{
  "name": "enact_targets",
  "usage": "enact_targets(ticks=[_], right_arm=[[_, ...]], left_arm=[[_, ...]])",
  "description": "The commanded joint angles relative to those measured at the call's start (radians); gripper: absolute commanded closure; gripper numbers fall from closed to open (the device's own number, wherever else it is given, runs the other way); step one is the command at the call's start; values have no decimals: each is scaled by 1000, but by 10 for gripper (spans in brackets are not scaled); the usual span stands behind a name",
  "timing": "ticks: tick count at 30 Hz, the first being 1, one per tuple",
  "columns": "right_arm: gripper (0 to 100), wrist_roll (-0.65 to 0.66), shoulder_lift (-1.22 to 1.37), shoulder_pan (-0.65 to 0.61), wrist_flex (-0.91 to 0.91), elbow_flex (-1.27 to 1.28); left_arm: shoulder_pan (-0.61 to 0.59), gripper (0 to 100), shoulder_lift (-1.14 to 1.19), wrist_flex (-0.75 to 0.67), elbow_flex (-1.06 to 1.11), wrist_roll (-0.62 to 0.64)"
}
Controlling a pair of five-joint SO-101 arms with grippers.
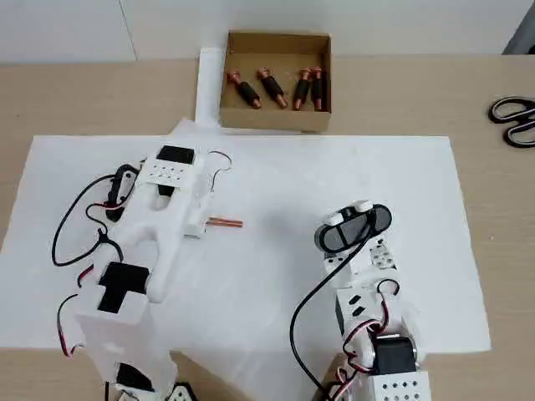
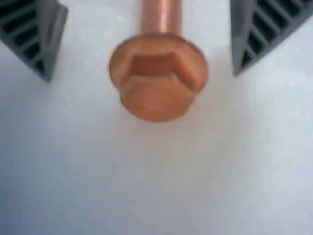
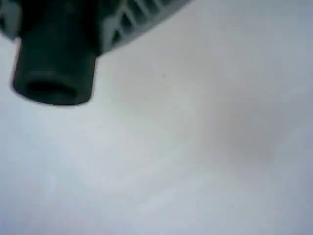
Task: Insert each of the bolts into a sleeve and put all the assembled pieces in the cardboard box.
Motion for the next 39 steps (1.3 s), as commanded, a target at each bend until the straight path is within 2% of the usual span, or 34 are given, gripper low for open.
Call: enact_targets(ticks=[1, 10, 24, 36, 39], right_arm=[[994, 3, -15, 5, 2, 6], [994, 3, -16, 5, 2, 6], [994, 3, -16, 5, 2, 6], [994, 3, -16, 7, 2, 6], [994, 3, -16, 7, 2, 6]], left_arm=[[29, 828, -9, 25, 10, 6], [26, 859, -9, 23, 10, 103], [20, 859, -9, 91, -108, 103], [20, 856, -2, 118, -111, 92], [21, 858, -2, 118, -113, 55]])
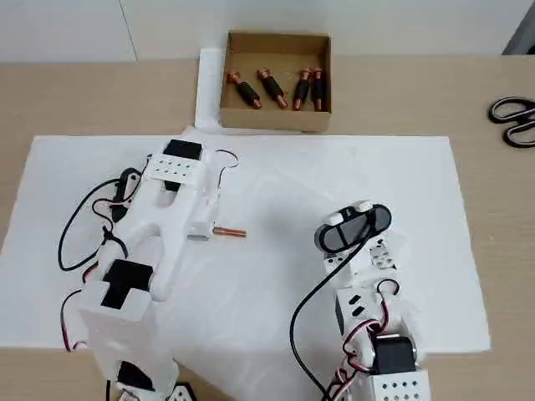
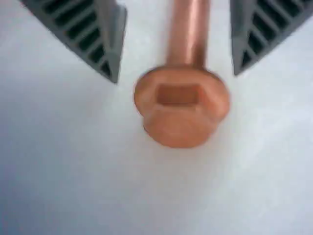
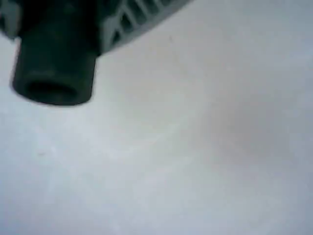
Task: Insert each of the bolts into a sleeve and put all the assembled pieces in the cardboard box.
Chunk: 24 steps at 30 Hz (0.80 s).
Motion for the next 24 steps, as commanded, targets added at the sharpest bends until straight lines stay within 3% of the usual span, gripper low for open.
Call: enact_targets(ticks=[1, 5, 11, 18, 24], right_arm=[[994, 3, -16, 7, 2, 6], [994, 3, -16, 7, 2, 6], [994, 3, -16, 7, 2, 6], [994, 3, -16, 7, 2, 6], [994, 3, -16, -1, 1, 6]], left_arm=[[6, 859, -6, 11, -38, -23], [5, 874, -6, 9, -38, -21], [-5, 990, -6, 5, -39, -21], [-46, 994, -15, -32, -68, -25], [-40, 993, -15, 169, -311, -29]])
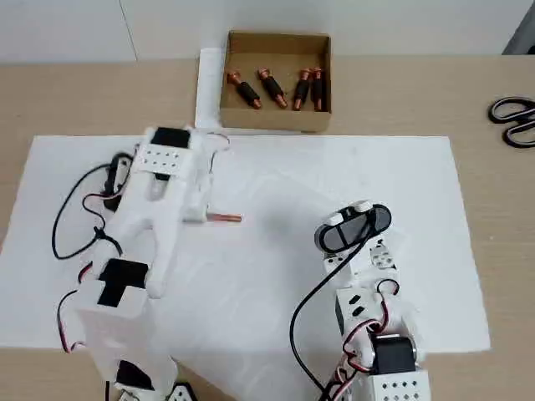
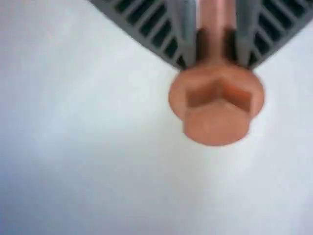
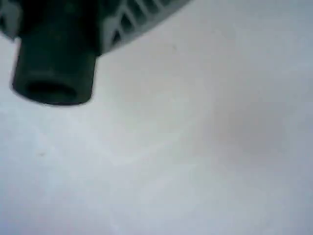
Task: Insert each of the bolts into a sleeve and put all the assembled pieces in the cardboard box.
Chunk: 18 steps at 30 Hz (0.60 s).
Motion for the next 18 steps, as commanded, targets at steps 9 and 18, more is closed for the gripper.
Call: enact_targets(ticks=[9, 18], right_arm=[[994, 3, -18, -108, -77, -6], [994, 3, -18, -196, -351, 2]], left_arm=[[-5, 993, -20, 222, -452, -181], [20, 994, -178, 222, -506, -726]])
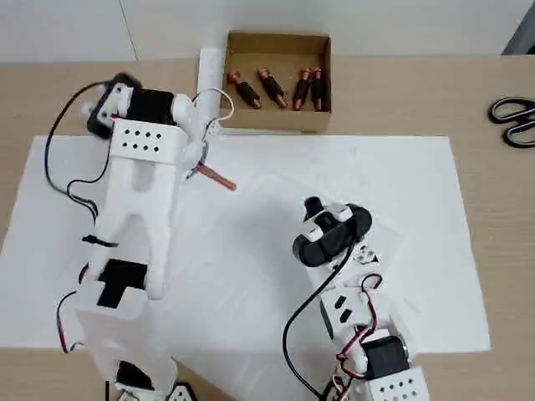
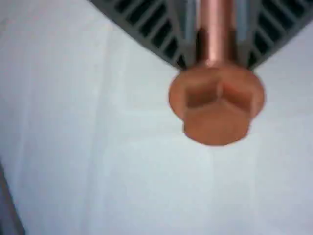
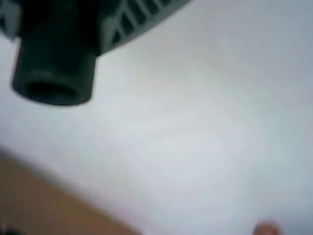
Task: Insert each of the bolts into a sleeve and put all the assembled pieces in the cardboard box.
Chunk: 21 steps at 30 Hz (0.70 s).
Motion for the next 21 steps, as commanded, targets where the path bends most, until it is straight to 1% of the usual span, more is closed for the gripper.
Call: enact_targets(ticks=[1, 4, 9, 11, 16, 18, 21], right_arm=[[994, 3, -18, -28, -142, 3], [994, 3, -18, -68, -211, 5], [994, 3, -18, -134, -278, 5], [994, 3, -16, -136, -291, 5], [994, 3, -18, -136, -292, 5], [994, 3, -18, -136, -292, 5], [994, 3, -18, -136, -292, 5]], left_arm=[[29, 994, -209, 15, -50, -192], [75, 994, -376, 15, -48, -281], [186, 994, -540, -20, 16, -525], [180, 994, -560, -89, 59, -606], [153, 994, -592, -370, 174, -760], [195, 994, -612, -456, 243, -804], [304, 994, -678, -489, 351, -844]])
